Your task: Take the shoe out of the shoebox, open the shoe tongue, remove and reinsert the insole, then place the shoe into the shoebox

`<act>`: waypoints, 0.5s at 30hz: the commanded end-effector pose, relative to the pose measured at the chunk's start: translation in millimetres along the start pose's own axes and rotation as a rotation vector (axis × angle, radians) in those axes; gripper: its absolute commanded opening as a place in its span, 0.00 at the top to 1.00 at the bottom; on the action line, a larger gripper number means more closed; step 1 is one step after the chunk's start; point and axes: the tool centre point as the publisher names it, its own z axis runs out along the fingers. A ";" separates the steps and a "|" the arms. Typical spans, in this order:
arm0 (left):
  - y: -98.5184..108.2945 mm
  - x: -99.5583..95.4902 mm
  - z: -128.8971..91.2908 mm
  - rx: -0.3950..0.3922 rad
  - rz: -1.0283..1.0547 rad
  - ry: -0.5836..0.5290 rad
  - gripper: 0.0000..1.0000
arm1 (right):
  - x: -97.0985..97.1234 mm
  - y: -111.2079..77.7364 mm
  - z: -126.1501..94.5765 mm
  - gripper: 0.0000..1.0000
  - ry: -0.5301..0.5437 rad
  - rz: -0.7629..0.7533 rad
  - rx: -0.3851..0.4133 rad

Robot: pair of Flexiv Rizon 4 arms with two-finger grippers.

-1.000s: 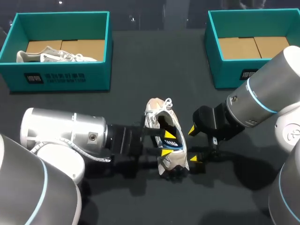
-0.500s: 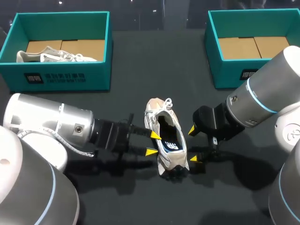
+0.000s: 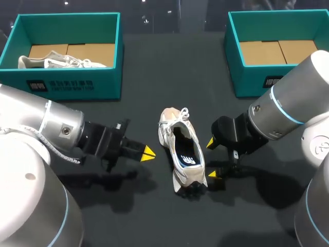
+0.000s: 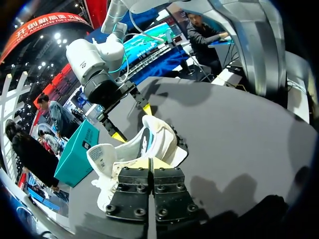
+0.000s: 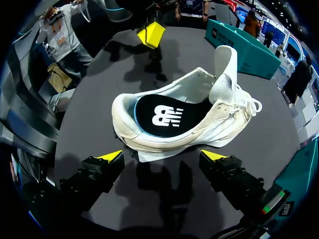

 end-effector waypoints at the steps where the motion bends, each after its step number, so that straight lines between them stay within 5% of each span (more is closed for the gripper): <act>1: -2.2 -2.5 -19.0 0.007 0.001 0.020 1.00 | 1.4 -0.6 -0.4 0.00 -0.002 0.000 -0.001; 11: -1.8 -5.4 -48.6 0.035 -0.014 0.146 1.00 | 1.4 -0.6 -0.4 0.00 -0.002 0.000 -0.001; 15: -0.7 -6.9 -58.4 0.016 -0.016 0.208 1.00 | 7.9 -31.2 -10.6 0.00 0.015 0.010 -0.051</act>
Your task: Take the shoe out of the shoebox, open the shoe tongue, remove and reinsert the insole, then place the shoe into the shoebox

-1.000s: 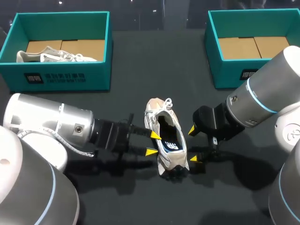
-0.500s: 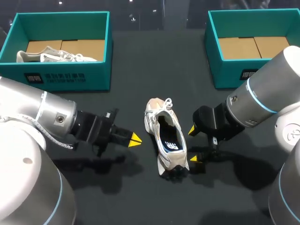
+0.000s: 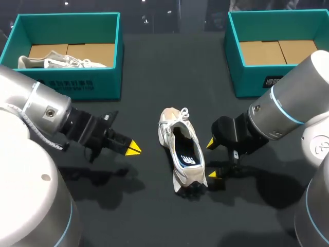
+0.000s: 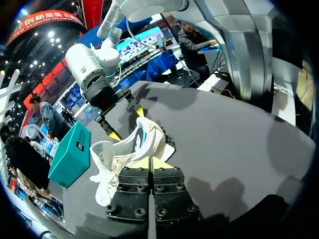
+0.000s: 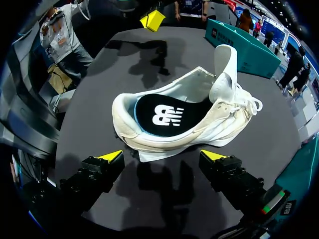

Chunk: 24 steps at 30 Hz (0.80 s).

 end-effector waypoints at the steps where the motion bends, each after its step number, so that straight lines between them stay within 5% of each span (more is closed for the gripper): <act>1: -2.6 -4.3 -20.7 -0.022 -0.006 0.105 1.00 | 8.6 -33.3 -17.9 0.00 0.007 -0.001 -0.052; 12: -6.7 -1.6 -44.2 -0.074 0.002 0.193 1.00 | 14.9 -82.5 -67.9 0.00 0.002 0.005 -0.043; 24: -6.7 -1.6 -44.2 -0.074 0.002 0.193 1.00 | 14.9 -82.5 -67.9 0.00 0.002 0.005 -0.043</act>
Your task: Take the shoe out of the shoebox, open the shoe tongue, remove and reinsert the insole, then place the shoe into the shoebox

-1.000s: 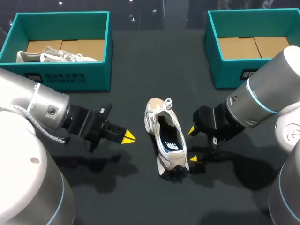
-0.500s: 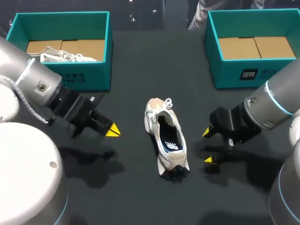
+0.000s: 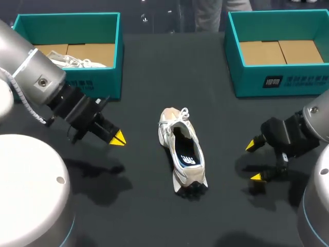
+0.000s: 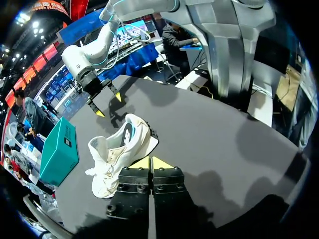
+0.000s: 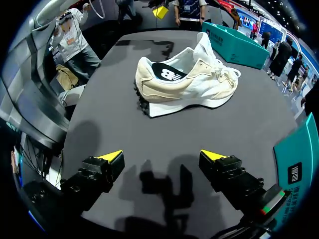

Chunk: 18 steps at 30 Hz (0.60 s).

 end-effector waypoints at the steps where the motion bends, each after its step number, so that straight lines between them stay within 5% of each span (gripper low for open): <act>1: -0.1 0.6 0.7 -0.002 0.000 0.000 1.00 | 4.0 0.4 -4.5 0.00 -0.005 0.000 0.004; 18: -13.7 -19.5 21.6 -0.114 0.214 0.199 1.00 | 19.0 -36.4 -51.1 0.00 -0.062 0.061 0.037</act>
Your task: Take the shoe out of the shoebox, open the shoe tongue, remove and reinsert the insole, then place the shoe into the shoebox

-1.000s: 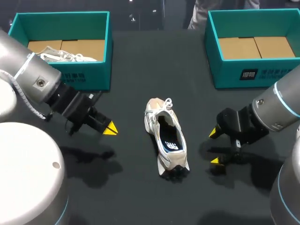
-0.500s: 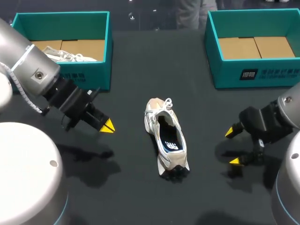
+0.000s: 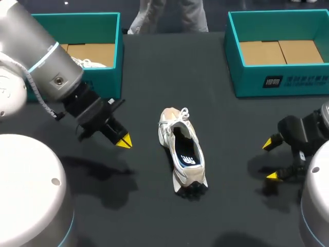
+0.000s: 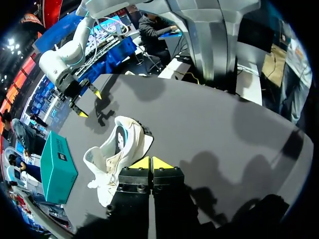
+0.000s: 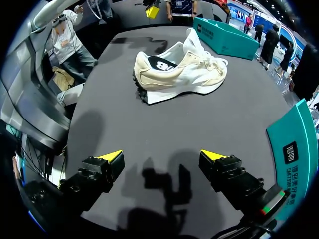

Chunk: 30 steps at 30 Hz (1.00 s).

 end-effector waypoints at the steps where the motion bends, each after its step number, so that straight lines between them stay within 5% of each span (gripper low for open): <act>1: -4.3 -14.9 7.9 -0.025 0.030 0.080 1.00 | 14.6 -9.1 -19.3 0.00 -0.028 0.005 -0.001; 21: -18.0 -66.4 48.4 -0.066 0.320 0.252 1.00 | 15.1 -10.4 -20.7 0.00 -0.033 0.010 0.000; 30: -18.0 -66.4 48.4 -0.066 0.320 0.252 1.00 | 15.1 -10.4 -20.7 0.00 -0.033 0.010 0.000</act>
